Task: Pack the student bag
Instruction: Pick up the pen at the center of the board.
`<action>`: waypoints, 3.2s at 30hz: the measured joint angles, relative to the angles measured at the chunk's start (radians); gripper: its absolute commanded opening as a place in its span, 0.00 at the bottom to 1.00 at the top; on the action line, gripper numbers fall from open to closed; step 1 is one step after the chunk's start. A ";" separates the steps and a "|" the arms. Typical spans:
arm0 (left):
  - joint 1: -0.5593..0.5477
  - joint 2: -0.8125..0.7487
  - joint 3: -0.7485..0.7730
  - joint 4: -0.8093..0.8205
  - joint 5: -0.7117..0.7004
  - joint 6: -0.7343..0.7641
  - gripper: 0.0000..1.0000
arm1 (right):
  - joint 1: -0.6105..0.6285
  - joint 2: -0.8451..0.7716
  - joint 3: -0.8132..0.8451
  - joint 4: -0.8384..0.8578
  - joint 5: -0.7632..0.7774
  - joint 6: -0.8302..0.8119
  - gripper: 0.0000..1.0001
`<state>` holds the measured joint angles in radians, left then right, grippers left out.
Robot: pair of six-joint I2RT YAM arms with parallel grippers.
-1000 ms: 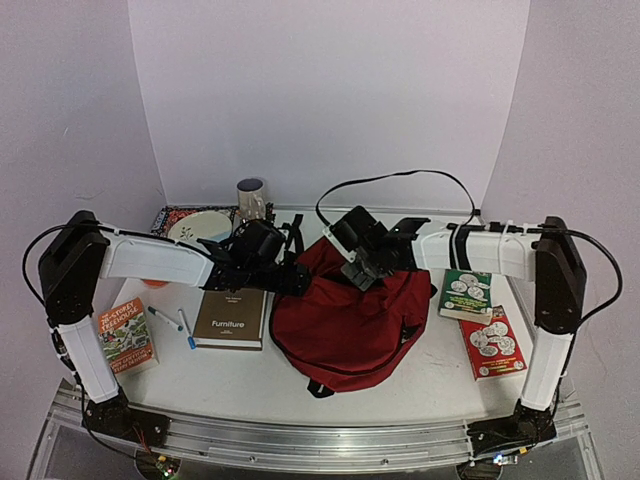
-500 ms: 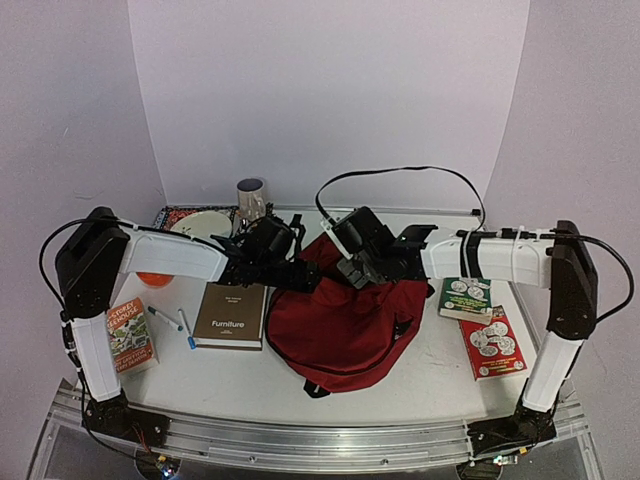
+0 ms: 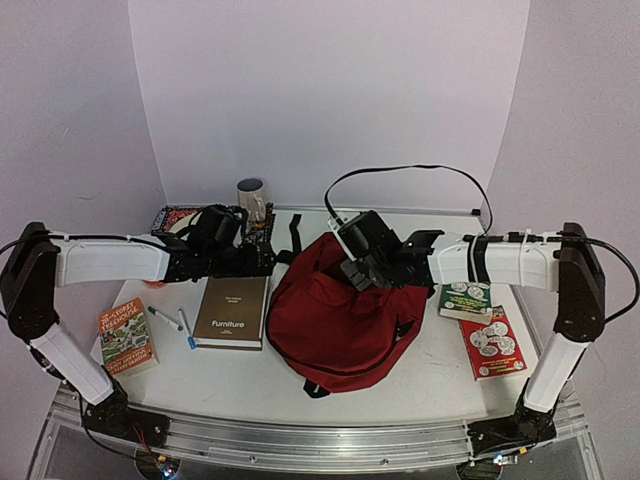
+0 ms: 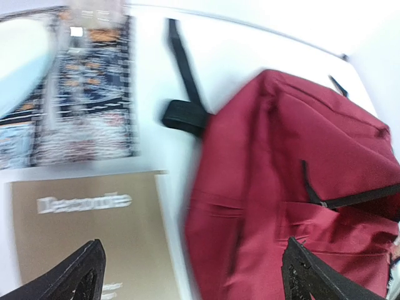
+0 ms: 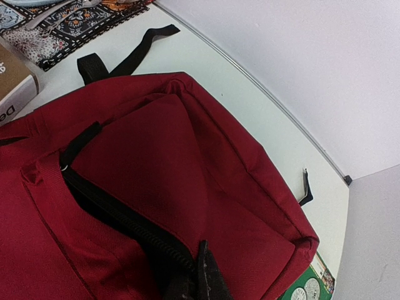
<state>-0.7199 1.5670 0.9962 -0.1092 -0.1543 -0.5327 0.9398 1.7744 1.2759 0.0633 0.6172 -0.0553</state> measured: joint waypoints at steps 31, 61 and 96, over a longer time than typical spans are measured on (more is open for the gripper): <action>0.254 -0.080 -0.218 -0.371 -0.102 -0.175 0.64 | 0.000 0.000 -0.055 0.034 -0.078 0.029 0.00; 0.326 0.145 -0.049 -0.355 -0.006 -0.009 0.37 | 0.000 0.000 -0.063 0.034 -0.078 0.025 0.00; 0.337 0.280 0.122 -0.508 0.057 0.115 0.01 | 0.000 0.000 -0.075 0.042 -0.076 -0.005 0.00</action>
<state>-0.3825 1.8470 1.1183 -0.6171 -0.0969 -0.4174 0.9398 1.7741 1.2011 0.1055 0.5407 -0.0599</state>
